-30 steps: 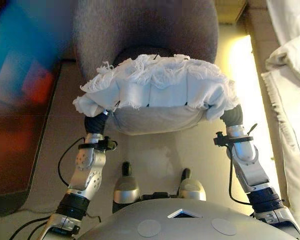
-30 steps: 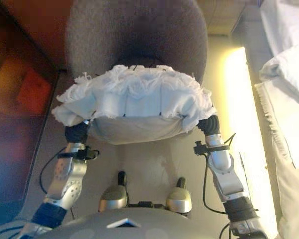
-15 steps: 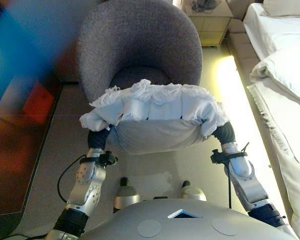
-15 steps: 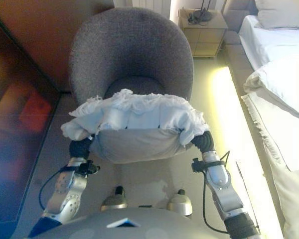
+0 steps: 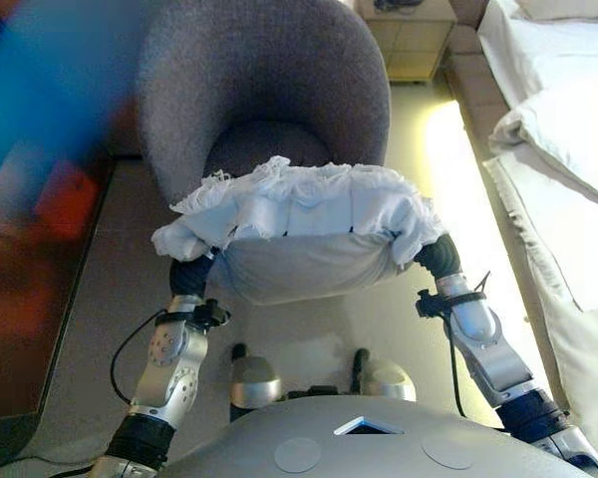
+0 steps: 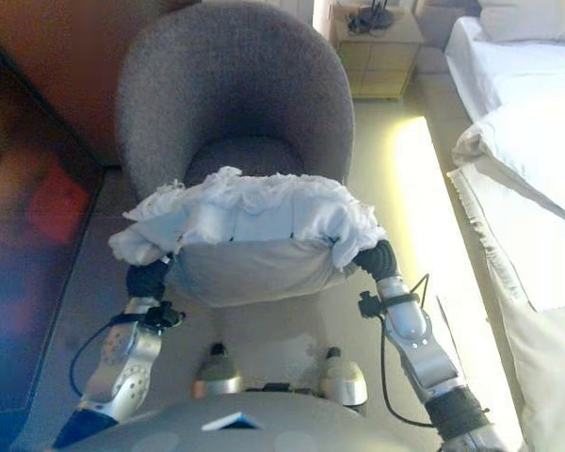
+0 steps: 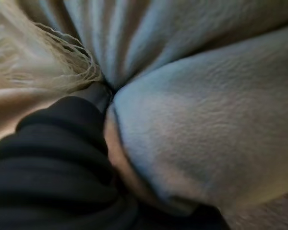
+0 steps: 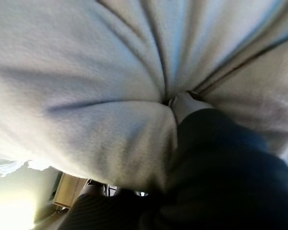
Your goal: Pick up the cushion and take it to the sofa
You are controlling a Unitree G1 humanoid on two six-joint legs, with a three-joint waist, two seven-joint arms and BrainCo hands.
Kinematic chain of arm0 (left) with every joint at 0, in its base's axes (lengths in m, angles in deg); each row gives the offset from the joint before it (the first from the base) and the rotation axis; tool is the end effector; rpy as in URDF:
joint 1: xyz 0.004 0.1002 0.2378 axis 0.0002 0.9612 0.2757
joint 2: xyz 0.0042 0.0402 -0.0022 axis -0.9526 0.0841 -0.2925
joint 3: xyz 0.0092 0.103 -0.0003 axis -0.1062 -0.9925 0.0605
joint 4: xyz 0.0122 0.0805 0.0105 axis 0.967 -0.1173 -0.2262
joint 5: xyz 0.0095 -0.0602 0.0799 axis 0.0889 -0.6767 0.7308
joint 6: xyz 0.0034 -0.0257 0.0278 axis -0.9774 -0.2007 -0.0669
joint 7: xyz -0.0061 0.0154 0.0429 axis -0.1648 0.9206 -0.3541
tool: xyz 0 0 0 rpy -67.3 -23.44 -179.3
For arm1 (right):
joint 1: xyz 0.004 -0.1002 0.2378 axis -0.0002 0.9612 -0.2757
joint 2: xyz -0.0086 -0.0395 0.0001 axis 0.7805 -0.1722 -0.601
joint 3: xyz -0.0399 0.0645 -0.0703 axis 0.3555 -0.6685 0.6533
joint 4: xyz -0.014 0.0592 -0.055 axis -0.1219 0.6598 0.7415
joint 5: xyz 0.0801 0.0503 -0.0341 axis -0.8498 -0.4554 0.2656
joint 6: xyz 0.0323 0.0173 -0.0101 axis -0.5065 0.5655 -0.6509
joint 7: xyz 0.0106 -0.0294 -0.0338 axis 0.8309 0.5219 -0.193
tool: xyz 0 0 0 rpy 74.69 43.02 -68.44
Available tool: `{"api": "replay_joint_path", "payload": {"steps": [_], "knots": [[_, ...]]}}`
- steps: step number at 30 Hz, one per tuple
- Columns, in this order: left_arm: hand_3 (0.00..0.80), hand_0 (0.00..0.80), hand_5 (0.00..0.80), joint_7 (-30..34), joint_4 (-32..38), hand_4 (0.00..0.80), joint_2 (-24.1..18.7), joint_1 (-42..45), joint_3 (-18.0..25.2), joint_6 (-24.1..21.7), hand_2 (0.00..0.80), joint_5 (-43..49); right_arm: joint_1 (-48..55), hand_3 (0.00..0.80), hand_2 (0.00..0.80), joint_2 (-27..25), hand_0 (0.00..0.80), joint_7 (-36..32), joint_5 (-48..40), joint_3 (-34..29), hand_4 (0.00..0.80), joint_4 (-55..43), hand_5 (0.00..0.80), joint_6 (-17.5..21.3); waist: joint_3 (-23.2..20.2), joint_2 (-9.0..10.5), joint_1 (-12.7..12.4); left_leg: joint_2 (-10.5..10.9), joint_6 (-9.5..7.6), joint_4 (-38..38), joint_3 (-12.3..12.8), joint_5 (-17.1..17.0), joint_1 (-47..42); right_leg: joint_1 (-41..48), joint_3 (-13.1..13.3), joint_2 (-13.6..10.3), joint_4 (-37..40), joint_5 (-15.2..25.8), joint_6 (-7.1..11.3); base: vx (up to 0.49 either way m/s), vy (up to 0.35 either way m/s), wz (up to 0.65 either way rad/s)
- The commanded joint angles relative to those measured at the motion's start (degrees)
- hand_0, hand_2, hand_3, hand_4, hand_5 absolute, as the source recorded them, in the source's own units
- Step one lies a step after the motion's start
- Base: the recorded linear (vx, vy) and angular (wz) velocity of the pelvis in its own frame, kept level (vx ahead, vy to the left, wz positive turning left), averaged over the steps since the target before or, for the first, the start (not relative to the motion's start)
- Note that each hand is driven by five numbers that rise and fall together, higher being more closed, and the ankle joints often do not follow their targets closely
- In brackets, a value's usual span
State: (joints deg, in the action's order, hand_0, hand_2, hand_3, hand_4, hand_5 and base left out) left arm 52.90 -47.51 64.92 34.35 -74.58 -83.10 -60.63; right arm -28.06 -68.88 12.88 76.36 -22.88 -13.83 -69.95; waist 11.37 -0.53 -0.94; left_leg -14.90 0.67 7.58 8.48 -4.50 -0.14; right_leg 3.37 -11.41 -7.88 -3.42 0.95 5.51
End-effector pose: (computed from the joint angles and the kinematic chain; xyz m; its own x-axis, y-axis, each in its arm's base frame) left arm 0.1305 0.1891 0.0010 0.9895 0.0776 -0.1223 -0.1094 0.9538 -0.2797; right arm 0.1549 -0.1889 0.0308 0.9836 0.1803 0.0106 -0.1726 0.9556 -0.2388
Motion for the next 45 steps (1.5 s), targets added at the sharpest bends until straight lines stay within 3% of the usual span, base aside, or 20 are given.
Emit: {"api": "replay_joint_path", "payload": {"steps": [1, 5, 7, 9, 14, 17, 19, 21, 23, 25, 27, 29, 31, 35, 37, 39, 41, 45], "knots": [[0.8, 0.8, 0.8, 3.32, 9.09, 0.8, -0.88, -3.93, 2.42, -6.59, 0.8, 1.05, -4.61, 0.8, 0.8, 0.83, 0.8, -0.49, -0.2, -0.83, 0.8, -6.52, 0.8, 4.96, 1.41, 2.07, -2.61, 5.28, 4.6, 6.26, -4.72, -1.21, 3.82, 4.72, 0.38, 2.07, -0.42, -3.24, -2.51, 0.17, -0.054, -0.19], [0.8, 0.8, 0.8, 1.58, 8.15, 0.8, -0.98, -5.76, 0.66, -7.45, 0.8, 0.56, -6.51, 0.8, 0.8, 1.31, 0.8, 2.36, 2.01, 1.16, 0.8, -5.72, 0.8, 5.04, 2.11, -0.13, -5.01, 9.76, 4.82, -1.33, -3.42, -5.79, 8.63, 8.45, 2.12, 5.4, 0.3, -6.03, -2.82, 0.278, -0.012, -0.47], [0.8, 0.8, 0.8, 0.83, 7.93, 0.8, -0.78, -5.83, 0.04, -7.75, 0.8, 0.62, -6.95, 0.8, 0.8, 1.51, 0.8, 3.07, 2.59, 1.91, 0.8, -5.16, 0.8, 4.89, 2.18, -0.68, -6.43, 10.17, 5.21, -5.36, -4.13, -9.04, 10.37, 10.83, 3.59, 6.46, 0.33, -7.77, -3.07, 0.415, 0.03, 0.41], [0.8, 0.8, 0.8, 1.02, 8.2, 0.8, -0.53, -4.92, -0.16, -8.22, 0.8, 0.62, -6.24, 0.8, 0.8, 1.53, 0.8, 2.7, 2.44, 1.98, 0.8, -5.25, 0.8, 4.59, 2.26, -0.97, -7.68, 9.4, 5.91, -8.4, -5.55, -12.27, 12.0, 13.11, 5.7, 7.17, -0.66, -10.35, -3.48, 0.504, 0.069, 0.27], [0.8, 0.8, 0.8, 0.7, 9.05, 0.8, -0.29, -3.63, -0.36, -8.86, 0.8, 0.79, -4.58, 0.8, 0.8, 0.88, 0.8, 1.72, 0.84, 1.68, 0.8, -5.85, 0.8, 5.0, 2.39, -0.84, -9.05, 4.99, 7.38, -9.96, -6.3, -13.97, 14.75, 15.75, 7.82, 5.84, -5.24, -17.1, -2.84, 0.529, 0.167, 0.07], [0.8, 0.8, 0.8, 0.48, 7.9, 0.8, -0.87, -4.82, 0.25, -8.09, 0.8, 0.55, -3.95, 0.8, 0.8, 0.93, 0.8, 0.97, -0.42, 0.73, 0.8, -5.65, 0.8, 5.28, 1.51, 0.34, -8.62, 3.66, 6.62, -8.76, -3.56, -10.35, 14.32, 16.57, 6.67, 2.52, -7.99, -18.84, -0.64, 0.573, 0.292, -0.45], [0.8, 0.8, 0.8, 0.5, 7.95, 0.8, -1.58, -5.26, 0.59, -6.87, 0.8, 0.6, -3.13, 0.8, 0.8, 0.97, 0.8, 0.72, -2.33, -0.16, 0.8, -6.47, 0.8, 4.19, 0.14, 1.88, -8.59, 5.07, 5.02, -6.07, -3.06, -8.33, 14.93, 17.17, 6.61, 0.26, -9.7, -16.04, 1.32, 0.508, 0.282, -0.61], [0.8, 0.8, 0.8, 2.73, 8.13, 0.8, -2.06, -4.95, 1.02, -5.96, 0.8, 0.26, -1.92, 0.8, 0.8, 1.24, 0.8, 0.92, -3.29, -1.73, 0.8, -7.22, 0.8, 3.87, -2.0, 4.25, -9.07, 8.49, 1.32, -3.48, -2.03, -4.62, 15.19, 17.28, 6.28, -2.61, -13.52, -6.67, 4.43, 0.497, 0.299, -0.23], [0.8, 0.8, 0.8, 3.19, 8.49, 0.8, -2.54, -4.55, 0.7, -6.27, 0.8, 0.98, -1.66, 0.8, 0.8, 2.39, 0.8, 1.34, -2.39, -1.66, 0.8, -7.45, 0.8, 4.83, -3.48, 4.91, -9.56, 10.8, -0.61, -2.66, -2.91, -2.64, 14.61, 15.87, 6.92, -4.14, -18.61, -0.83, 5.27, 0.49, 0.261, -0.29], [0.8, 0.8, 0.8, 2.65, 7.99, 0.8, -3.14, -4.96, 0.51, -6.14, 0.8, 0.99, -2.2, 0.8, 0.8, 3.45, 0.8, 2.02, -1.12, -1.24, 0.8, -7.23, 0.8, 4.55, -4.3, 4.85, -9.61, 12.43, -1.7, -1.9, -3.62, -1.26, 13.77, 14.01, 7.49, -4.57, -22.44, 2.51, 5.49, 0.452, 0.204, -0.21], [0.8, 0.8, 0.8, 2.29, 7.32, 0.8, -3.22, -5.82, 0.99, -5.37, 0.8, 0.91, -3.1, 0.8, 0.8, 4.37, 0.8, 2.73, -0.73, -0.67, 0.8, -7.07, 0.8, 3.14, -4.83, 4.6, -8.84, 14.05, -2.61, -2.2, -3.59, -0.16, 12.06, 11.28, 8.69, -2.54, -23.72, 3.73, 5.05, 0.415, 0.164, 0.02], [0.8, 0.8, 0.8, 3.69, 6.98, 0.8, -3.82, -6.7, 1.14, -5.4, 0.8, 0.71, -2.87, 0.8, 0.8, 4.52, 0.8, 3.65, -0.51, -0.35, 0.8, -7.44, 0.8, 3.0, -5.17, 4.75, -7.85, 15.93, -3.19, -2.66, -3.88, 0.27, 10.95, 8.59, 8.18, 0.25, -21.72, 2.65, 4.37, 0.391, 0.108, 0.4], [0.8, 0.8, 0.8, 4.23, 7.15, 0.8, -3.54, -7.25, 1.37, -5.24, 0.8, 1.39, -3.31, 0.8, 0.8, 4.94, 0.8, 3.89, -0.49, -0.43, 0.8, -6.54, 0.8, 3.23, -5.19, 4.61, -7.09, 16.89, -3.25, -3.01, -4.39, 0.93, 9.51, 5.97, 6.68, -0.01, -19.2, 2.39, 3.81, 0.308, 0.031, 0.35], [0.8, 0.8, 0.8, 4.58, 6.51, 0.8, -3.1, -8.58, 0.27, -5.77, 0.8, 1.72, -3.66, 0.8, 0.8, 4.79, 0.8, 5.45, -0.25, -0.55, 0.8, -5.0, 0.8, 5.54, -3.49, 3.14, -2.84, 17.74, -2.83, -4.66, -9.51, 2.9, 2.7, -3.57, 5.78, 1.68, -11.76, 0.31, 1.77, 0.33, -0.006, 0.29], [0.8, 0.8, 0.8, 4.33, 5.8, 0.8, -2.87, -9.3, -0.99, -6.7, 0.8, 2.23, -4.37, 0.8, 0.8, 4.49, 0.8, 6.35, -0.18, -0.26, 0.8, -4.24, 0.8, 6.75, -2.48, 3.21, -0.35, 18.34, -2.48, -5.2, -11.97, 5.08, -0.71, -7.74, 7.16, 0.86, -5.82, 3.58, 2.11, 0.404, -0.088, 0.81], [0.8, 0.8, 0.8, 4.9, 6.07, 0.8, -2.89, -10.03, -2.19, -7.0, 0.8, 2.33, -5.61, 0.8, 0.8, 4.17, 0.8, 7.63, -0.31, 0.08, 0.8, -4.08, 0.8, 6.2, -1.5, 3.57, 2.11, 18.95, -2.34, -5.23, -15.16, 8.93, -4.42, -12.77, 9.36, -0.54, 0.17, 9.58, 3.45, 0.52, -0.135, 0.76], [0.8, 0.8, 0.8, 6.56, 6.12, 0.8, -3.01, -10.32, -3.31, -7.32, 0.8, 1.95, -6.93, 0.8, 0.8, 4.25, 0.8, 7.88, -0.81, -0.34, 0.8, -3.24, 0.8, 5.24, -0.78, 3.27, 4.12, 18.32, -2.61, -4.84, -18.5, 12.64, -8.36, -16.17, 10.68, -1.51, 6.68, 14.29, 4.72, 0.638, -0.153, 0.88], [0.8, 0.8, 0.8, 7.79, 5.93, 0.8, -2.96, -10.06, -3.51, -7.46, 0.8, 1.29, -7.14, 0.8, 0.8, 4.37, 0.8, 7.15, -1.35, -1.12, 0.8, -2.87, 0.8, 4.44, -0.16, 3.53, 5.62, 17.0, -3.16, -2.48, -21.3, 17.97, -12.81, -17.17, 11.92, -2.42, 6.18, 15.55, 4.99, 0.525, -0.161, 0.74]]}}
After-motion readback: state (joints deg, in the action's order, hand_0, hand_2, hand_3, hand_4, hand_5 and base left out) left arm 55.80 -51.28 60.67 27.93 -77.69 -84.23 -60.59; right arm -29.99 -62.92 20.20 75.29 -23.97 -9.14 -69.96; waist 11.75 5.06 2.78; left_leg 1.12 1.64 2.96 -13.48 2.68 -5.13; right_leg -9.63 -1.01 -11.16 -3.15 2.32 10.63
